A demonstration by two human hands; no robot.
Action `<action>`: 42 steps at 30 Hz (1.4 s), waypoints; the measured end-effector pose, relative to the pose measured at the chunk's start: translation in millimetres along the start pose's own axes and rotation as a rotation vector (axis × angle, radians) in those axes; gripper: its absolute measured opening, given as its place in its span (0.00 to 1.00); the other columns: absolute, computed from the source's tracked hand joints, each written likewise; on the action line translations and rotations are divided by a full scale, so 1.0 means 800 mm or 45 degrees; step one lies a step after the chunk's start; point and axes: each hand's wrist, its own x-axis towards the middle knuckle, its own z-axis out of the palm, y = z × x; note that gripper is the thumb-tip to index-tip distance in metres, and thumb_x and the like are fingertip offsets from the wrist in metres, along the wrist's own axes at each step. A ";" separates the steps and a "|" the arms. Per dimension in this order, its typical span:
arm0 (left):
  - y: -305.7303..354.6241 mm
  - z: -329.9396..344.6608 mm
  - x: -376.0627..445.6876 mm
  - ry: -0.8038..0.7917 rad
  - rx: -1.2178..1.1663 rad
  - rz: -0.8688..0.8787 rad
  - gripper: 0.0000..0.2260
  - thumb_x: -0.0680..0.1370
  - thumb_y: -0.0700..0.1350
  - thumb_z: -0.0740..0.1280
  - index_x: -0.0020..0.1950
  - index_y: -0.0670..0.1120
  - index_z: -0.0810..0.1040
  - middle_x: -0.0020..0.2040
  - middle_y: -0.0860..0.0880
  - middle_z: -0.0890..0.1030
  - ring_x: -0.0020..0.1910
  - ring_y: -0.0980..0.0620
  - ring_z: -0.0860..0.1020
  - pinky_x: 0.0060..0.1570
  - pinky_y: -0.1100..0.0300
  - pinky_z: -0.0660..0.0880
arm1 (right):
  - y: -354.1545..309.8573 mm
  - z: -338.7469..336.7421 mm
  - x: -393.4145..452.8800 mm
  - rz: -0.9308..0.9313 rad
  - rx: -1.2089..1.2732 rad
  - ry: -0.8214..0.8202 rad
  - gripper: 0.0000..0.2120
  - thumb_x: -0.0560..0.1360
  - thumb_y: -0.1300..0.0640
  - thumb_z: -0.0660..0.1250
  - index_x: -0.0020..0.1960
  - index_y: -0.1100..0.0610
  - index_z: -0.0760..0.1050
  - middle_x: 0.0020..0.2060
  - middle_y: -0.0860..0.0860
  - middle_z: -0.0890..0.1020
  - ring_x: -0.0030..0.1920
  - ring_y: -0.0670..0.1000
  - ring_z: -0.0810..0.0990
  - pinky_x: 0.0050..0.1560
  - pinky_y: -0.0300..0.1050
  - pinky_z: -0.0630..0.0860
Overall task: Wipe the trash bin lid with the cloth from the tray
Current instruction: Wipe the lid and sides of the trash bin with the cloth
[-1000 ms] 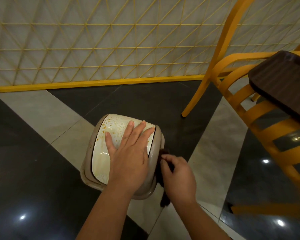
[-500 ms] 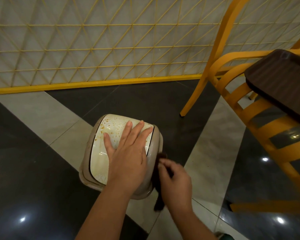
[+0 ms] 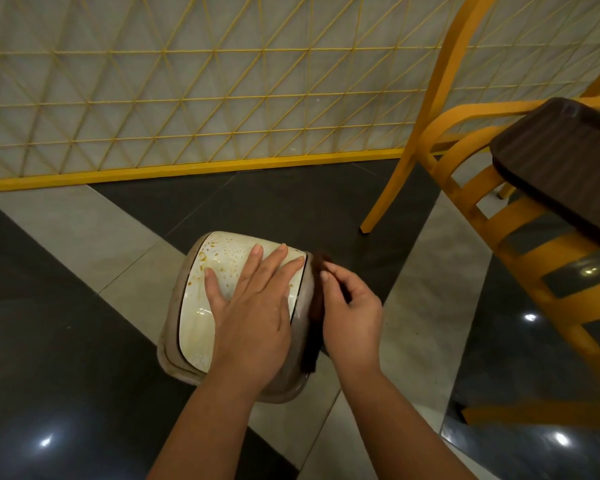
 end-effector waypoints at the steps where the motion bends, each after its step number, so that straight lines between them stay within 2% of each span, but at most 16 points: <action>1: -0.001 -0.001 0.000 0.004 -0.025 0.003 0.24 0.79 0.44 0.49 0.73 0.64 0.55 0.76 0.63 0.51 0.75 0.60 0.40 0.67 0.40 0.31 | 0.007 0.000 0.003 0.078 -0.001 -0.015 0.09 0.78 0.53 0.65 0.55 0.45 0.81 0.50 0.41 0.82 0.52 0.41 0.80 0.57 0.47 0.79; 4: -0.006 -0.003 0.000 -0.003 -0.106 0.033 0.22 0.80 0.46 0.48 0.71 0.65 0.59 0.75 0.65 0.55 0.74 0.63 0.41 0.68 0.42 0.30 | 0.036 -0.006 -0.024 0.206 -0.087 -0.045 0.09 0.78 0.53 0.65 0.55 0.44 0.80 0.51 0.42 0.81 0.53 0.43 0.79 0.59 0.51 0.78; 8: -0.011 -0.004 -0.004 -0.009 -0.167 0.062 0.24 0.76 0.58 0.41 0.69 0.65 0.63 0.73 0.67 0.57 0.73 0.66 0.41 0.67 0.47 0.26 | 0.051 -0.011 -0.083 0.243 -0.095 -0.099 0.10 0.75 0.56 0.67 0.48 0.40 0.78 0.51 0.40 0.80 0.54 0.42 0.78 0.60 0.47 0.77; 13: -0.009 -0.003 -0.009 -0.032 -0.129 0.079 0.23 0.76 0.57 0.40 0.70 0.65 0.59 0.73 0.68 0.54 0.73 0.67 0.38 0.67 0.47 0.25 | 0.000 -0.003 -0.065 -0.106 -0.018 -0.026 0.10 0.76 0.54 0.66 0.52 0.39 0.79 0.51 0.38 0.80 0.53 0.36 0.78 0.53 0.32 0.76; 15: -0.007 -0.001 -0.008 -0.024 -0.107 0.055 0.21 0.79 0.54 0.42 0.71 0.65 0.57 0.74 0.67 0.53 0.73 0.67 0.38 0.67 0.48 0.25 | -0.016 0.004 -0.047 -0.114 0.071 -0.028 0.10 0.77 0.54 0.66 0.54 0.41 0.80 0.51 0.39 0.80 0.53 0.35 0.78 0.52 0.30 0.76; 17: -0.006 0.000 -0.008 -0.008 -0.097 0.040 0.21 0.79 0.55 0.41 0.71 0.65 0.57 0.74 0.67 0.53 0.72 0.67 0.37 0.67 0.48 0.24 | -0.013 0.007 -0.045 -0.065 0.137 0.003 0.10 0.77 0.54 0.65 0.57 0.43 0.79 0.53 0.40 0.81 0.54 0.37 0.78 0.53 0.32 0.77; 21: -0.008 0.001 -0.009 -0.005 -0.098 0.051 0.25 0.76 0.58 0.38 0.71 0.66 0.58 0.74 0.67 0.53 0.72 0.67 0.36 0.63 0.53 0.20 | 0.028 0.005 -0.064 0.257 0.155 0.045 0.10 0.77 0.54 0.65 0.56 0.42 0.78 0.53 0.41 0.81 0.56 0.44 0.78 0.59 0.48 0.78; 23: -0.008 0.002 -0.009 0.011 -0.081 0.054 0.24 0.76 0.58 0.38 0.71 0.66 0.58 0.74 0.67 0.52 0.72 0.67 0.36 0.62 0.54 0.19 | 0.044 0.004 -0.081 0.363 0.112 -0.004 0.10 0.77 0.57 0.66 0.52 0.43 0.79 0.52 0.42 0.81 0.56 0.46 0.78 0.60 0.50 0.77; 25: -0.008 0.004 -0.009 0.026 -0.070 0.061 0.23 0.76 0.57 0.39 0.70 0.66 0.58 0.74 0.67 0.52 0.72 0.67 0.36 0.62 0.55 0.19 | 0.051 0.003 -0.089 0.366 0.058 -0.011 0.09 0.76 0.58 0.67 0.51 0.45 0.80 0.51 0.44 0.82 0.54 0.46 0.79 0.59 0.51 0.78; 29: -0.008 0.006 -0.010 0.023 -0.082 0.063 0.19 0.79 0.54 0.45 0.70 0.66 0.59 0.74 0.67 0.53 0.72 0.67 0.36 0.62 0.55 0.20 | 0.037 -0.001 -0.040 0.119 -0.230 0.042 0.11 0.78 0.53 0.63 0.59 0.46 0.78 0.53 0.44 0.80 0.52 0.43 0.78 0.58 0.47 0.78; 32: -0.008 0.007 -0.009 0.043 -0.074 0.062 0.19 0.79 0.54 0.45 0.70 0.66 0.59 0.74 0.67 0.54 0.72 0.66 0.36 0.62 0.55 0.19 | 0.030 -0.004 -0.011 0.021 -0.471 0.031 0.14 0.80 0.51 0.60 0.64 0.47 0.75 0.54 0.44 0.76 0.50 0.42 0.75 0.56 0.39 0.74; 35: -0.009 0.008 -0.009 0.053 -0.084 0.069 0.19 0.79 0.54 0.45 0.69 0.66 0.60 0.74 0.67 0.54 0.72 0.67 0.36 0.62 0.55 0.20 | 0.049 -0.015 -0.041 -0.025 -0.687 -0.097 0.11 0.79 0.50 0.62 0.61 0.43 0.75 0.50 0.41 0.75 0.51 0.42 0.76 0.53 0.36 0.72; 38: -0.009 0.005 -0.009 0.061 -0.118 0.072 0.19 0.79 0.55 0.44 0.68 0.66 0.61 0.74 0.67 0.55 0.72 0.67 0.37 0.63 0.54 0.20 | 0.060 -0.022 -0.075 -0.013 -0.738 -0.185 0.08 0.77 0.50 0.65 0.55 0.39 0.75 0.49 0.39 0.75 0.51 0.39 0.75 0.58 0.37 0.73; 42: -0.006 0.003 -0.011 0.047 -0.125 0.073 0.18 0.80 0.54 0.46 0.68 0.66 0.60 0.74 0.67 0.54 0.72 0.67 0.36 0.62 0.55 0.20 | 0.047 -0.017 -0.029 -0.081 -0.788 -0.078 0.11 0.78 0.49 0.62 0.59 0.44 0.77 0.49 0.42 0.77 0.47 0.41 0.77 0.50 0.40 0.77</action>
